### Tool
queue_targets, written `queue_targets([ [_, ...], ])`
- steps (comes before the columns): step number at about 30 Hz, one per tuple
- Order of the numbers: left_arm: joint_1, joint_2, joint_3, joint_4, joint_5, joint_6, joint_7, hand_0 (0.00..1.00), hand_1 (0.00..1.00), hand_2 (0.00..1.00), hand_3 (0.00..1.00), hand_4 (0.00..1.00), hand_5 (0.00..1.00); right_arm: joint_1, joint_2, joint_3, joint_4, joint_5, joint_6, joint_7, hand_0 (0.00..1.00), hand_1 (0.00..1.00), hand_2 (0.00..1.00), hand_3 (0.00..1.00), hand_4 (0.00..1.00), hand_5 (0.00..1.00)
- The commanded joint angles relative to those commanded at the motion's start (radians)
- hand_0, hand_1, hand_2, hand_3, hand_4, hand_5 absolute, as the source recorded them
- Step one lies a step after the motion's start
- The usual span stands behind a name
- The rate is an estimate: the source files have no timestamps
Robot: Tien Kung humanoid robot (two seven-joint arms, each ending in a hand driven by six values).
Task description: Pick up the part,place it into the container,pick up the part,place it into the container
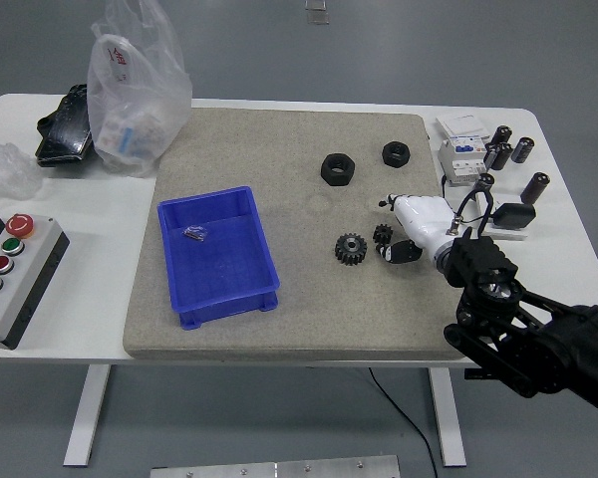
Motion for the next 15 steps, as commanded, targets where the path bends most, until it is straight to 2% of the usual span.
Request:
queue_targets([
  [3,0.000,0.000,0.000,0.000,0.000,0.000,0.001,0.682,0.650,0.629,0.667,0.697,0.236,0.001,0.001,-0.003,-0.002,0.001,-0.003,0.004,0.371,0.563,0.654,0.702,0.551,0.189],
  [4,0.000,0.000,0.000,0.000,0.001,0.000,0.001,0.683,0.650,0.629,0.667,0.697,0.238,0.001,0.001,-0.004,-0.003,0.001,-0.005,0.007,0.364,0.505,0.507,0.554,0.449,0.100],
  [9,-0.001,0.001,0.000,0.000,0.001,-0.001,0.001,0.683,0.650,0.629,0.667,0.697,0.238,0.000,0.000,-0.012,-0.010,0.004,-0.007,0.018,0.364,0.505,0.507,0.554,0.449,0.100],
  [10,-0.001,0.001,0.000,0.000,0.001,-0.001,0.001,0.683,0.650,0.629,0.666,0.696,0.238,-0.001,0.000,-0.013,-0.010,0.005,-0.009,0.020,0.361,0.486,0.445,0.490,0.482,0.051],
  [15,-0.001,0.001,0.000,0.000,0.001,-0.002,0.001,0.683,0.650,0.629,0.666,0.696,0.238,-0.002,-0.003,-0.014,-0.007,0.008,-0.014,0.028,0.361,0.486,0.445,0.490,0.482,0.051],
])
